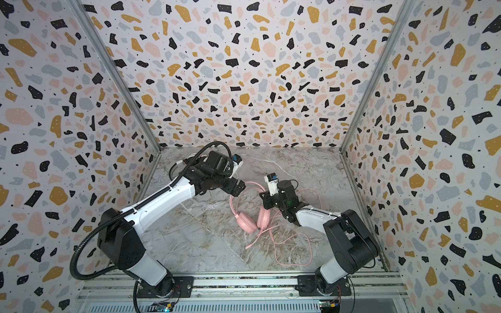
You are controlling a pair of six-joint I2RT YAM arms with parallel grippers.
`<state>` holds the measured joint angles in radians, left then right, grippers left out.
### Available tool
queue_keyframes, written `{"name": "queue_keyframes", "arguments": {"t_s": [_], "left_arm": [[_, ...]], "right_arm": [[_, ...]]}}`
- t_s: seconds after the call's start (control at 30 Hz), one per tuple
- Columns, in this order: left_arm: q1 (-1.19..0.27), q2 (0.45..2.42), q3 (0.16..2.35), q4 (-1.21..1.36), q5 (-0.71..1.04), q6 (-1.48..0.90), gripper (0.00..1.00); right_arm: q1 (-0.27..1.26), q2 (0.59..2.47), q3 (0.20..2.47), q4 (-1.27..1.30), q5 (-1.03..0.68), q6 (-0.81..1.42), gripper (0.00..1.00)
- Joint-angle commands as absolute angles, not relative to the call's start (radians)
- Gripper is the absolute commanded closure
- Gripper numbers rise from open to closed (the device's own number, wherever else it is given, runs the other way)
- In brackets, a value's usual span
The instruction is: Wrap the headphones
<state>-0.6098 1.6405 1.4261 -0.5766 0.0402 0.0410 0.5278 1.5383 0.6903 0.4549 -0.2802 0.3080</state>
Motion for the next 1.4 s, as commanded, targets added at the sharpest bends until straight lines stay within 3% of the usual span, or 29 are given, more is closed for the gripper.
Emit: {"name": "queue_keyframes", "arguments": {"t_s": [0.0, 0.3, 0.6, 0.83, 1.37], "left_arm": [[-0.628, 1.681, 1.477, -0.641, -0.058, 0.121, 0.00], [-0.681, 1.804, 1.529, -0.662, -0.221, 0.150, 0.00], [-0.687, 1.854, 1.588, -0.699, -0.264, 0.158, 0.06], [-0.687, 1.896, 1.582, -0.706, -0.230, 0.169, 0.16], [-0.687, 1.897, 1.584, -0.683, -0.171, 0.167, 0.54]], "right_arm": [[0.528, 1.514, 0.690, 0.505, -0.303, 0.325, 0.87], [0.538, 1.527, 0.692, 0.526, -0.340, 0.341, 0.87], [0.595, 1.561, 0.724, 0.499, -0.301, 0.304, 0.86], [0.597, 1.496, 0.662, 0.571, -0.287, 0.317, 0.86], [0.612, 1.521, 0.675, 0.587, -0.341, 0.298, 0.85]]}}
